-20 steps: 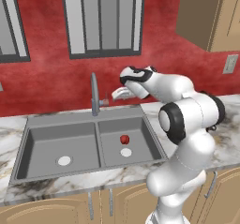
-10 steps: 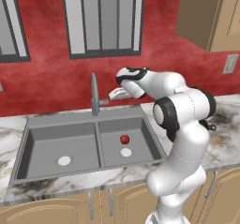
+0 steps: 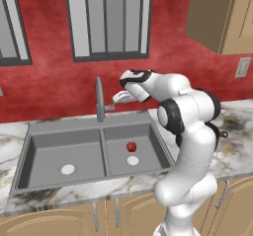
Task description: Dump the bell pepper from the pot into the sink. Then turn on the water and wash the bell pepper. Then turn off the water and put the bell pepper back in the pot.
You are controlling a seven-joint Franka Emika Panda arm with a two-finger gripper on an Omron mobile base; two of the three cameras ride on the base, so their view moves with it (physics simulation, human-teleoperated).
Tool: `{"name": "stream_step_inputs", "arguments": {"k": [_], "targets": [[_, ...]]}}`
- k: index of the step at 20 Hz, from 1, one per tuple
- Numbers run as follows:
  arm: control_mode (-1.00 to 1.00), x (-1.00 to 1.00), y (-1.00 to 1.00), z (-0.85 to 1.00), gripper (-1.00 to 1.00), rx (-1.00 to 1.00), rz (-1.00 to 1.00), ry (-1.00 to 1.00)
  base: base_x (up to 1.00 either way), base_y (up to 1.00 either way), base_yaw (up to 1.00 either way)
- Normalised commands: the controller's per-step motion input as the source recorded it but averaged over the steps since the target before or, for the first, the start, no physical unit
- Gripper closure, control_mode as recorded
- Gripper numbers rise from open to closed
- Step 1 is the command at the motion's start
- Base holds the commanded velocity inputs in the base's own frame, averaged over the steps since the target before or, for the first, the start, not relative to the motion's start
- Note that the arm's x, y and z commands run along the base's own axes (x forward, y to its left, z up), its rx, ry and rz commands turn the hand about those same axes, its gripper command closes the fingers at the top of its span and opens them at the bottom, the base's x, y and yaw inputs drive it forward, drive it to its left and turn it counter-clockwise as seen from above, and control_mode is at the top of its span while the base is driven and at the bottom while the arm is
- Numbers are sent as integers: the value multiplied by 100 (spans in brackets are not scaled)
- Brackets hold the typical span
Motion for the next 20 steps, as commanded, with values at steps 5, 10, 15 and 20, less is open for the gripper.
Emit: {"name": "stream_step_inputs", "arguments": {"k": [5,10,15,20], "targets": [[-100,20,5,-5,-100,0,0,0,0,0,0],[-100,20,6,-7,-100,0,0,0,0,0,0],[-100,18,5,-12,-100,0,0,0,0,0,0],[-100,15,6,-16,-100,0,0,0,0,0,0]]}}
